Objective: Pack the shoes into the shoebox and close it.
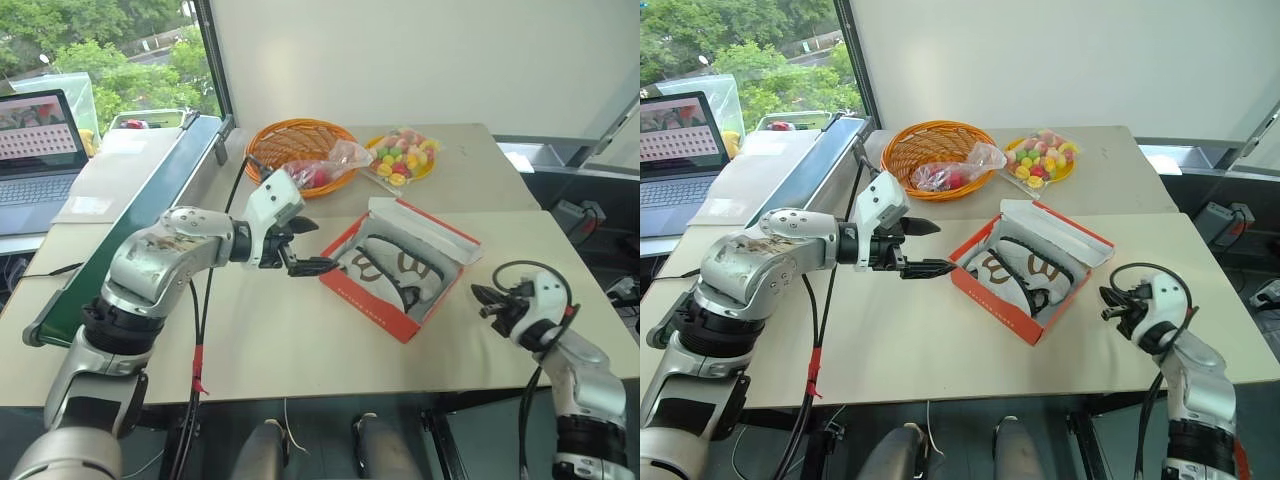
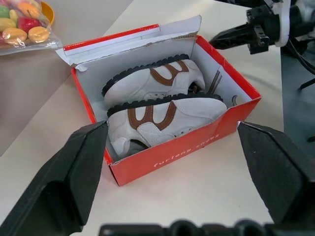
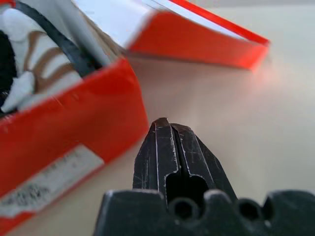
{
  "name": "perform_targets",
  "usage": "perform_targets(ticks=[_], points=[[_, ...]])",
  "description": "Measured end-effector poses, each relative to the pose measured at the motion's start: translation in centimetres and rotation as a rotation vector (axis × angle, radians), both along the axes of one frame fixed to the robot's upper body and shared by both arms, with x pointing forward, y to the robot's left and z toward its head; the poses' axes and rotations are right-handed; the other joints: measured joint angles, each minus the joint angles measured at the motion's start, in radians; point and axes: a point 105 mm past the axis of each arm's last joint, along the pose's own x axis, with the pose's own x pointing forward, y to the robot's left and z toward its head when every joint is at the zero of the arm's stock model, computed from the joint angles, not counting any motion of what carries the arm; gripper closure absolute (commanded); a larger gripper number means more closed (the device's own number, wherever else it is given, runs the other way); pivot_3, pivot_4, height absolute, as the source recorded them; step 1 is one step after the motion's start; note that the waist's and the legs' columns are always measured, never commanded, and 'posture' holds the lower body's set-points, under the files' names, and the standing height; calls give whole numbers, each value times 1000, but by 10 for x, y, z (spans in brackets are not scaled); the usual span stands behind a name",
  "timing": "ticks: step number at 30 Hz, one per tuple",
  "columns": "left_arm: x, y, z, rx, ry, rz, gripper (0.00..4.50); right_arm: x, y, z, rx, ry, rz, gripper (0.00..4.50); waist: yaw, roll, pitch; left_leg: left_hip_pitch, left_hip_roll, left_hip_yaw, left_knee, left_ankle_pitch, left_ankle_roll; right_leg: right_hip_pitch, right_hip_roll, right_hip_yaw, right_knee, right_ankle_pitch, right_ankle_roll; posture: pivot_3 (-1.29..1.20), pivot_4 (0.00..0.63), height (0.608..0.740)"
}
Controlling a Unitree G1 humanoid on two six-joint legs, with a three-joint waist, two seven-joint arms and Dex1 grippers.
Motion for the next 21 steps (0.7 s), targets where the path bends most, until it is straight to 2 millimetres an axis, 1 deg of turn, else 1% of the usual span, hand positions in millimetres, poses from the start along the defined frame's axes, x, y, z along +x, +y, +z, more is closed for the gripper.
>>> perform_targets(ticks=[3,7,11,15,19,21], points=[[-2,-1,1,1,-5,7,13,11,6,2,-22,-15,23,4500,0,0,0,0,0,0,0,0,0,0,0,0,0,0,-1,0,150,740],[-3,-2,2,-1,-5,18,13,20,9,5,-32,-29,38,4500,-2,0,0,0,0,0,0,0,0,0,0,0,0,1,-1,0,150,740],[-3,-3,3,-7,-11,24,13,20,14,-2,-30,-12,60,4500,-2,0,0,0,0,0,0,0,0,0,0,0,0,2,-3,0,150,740],[-2,-1,5,-12,-19,36,13,10,25,-7,-14,7,109,4500,-1,0,0,0,0,0,0,0,0,0,0,0,1,2,-3,0,150,740],[0,0,6,-17,-26,49,13,-10,55,-16,35,53,191,4500,-4,0,0,0,1,0,0,0,0,0,1,0,1,1,-2,0,150,740],[0,0,7,-18,-27,51,13,-13,64,-15,59,62,211,4500,-4,0,0,1,0,0,0,0,0,0,0,0,1,0,0,0,150,740]])
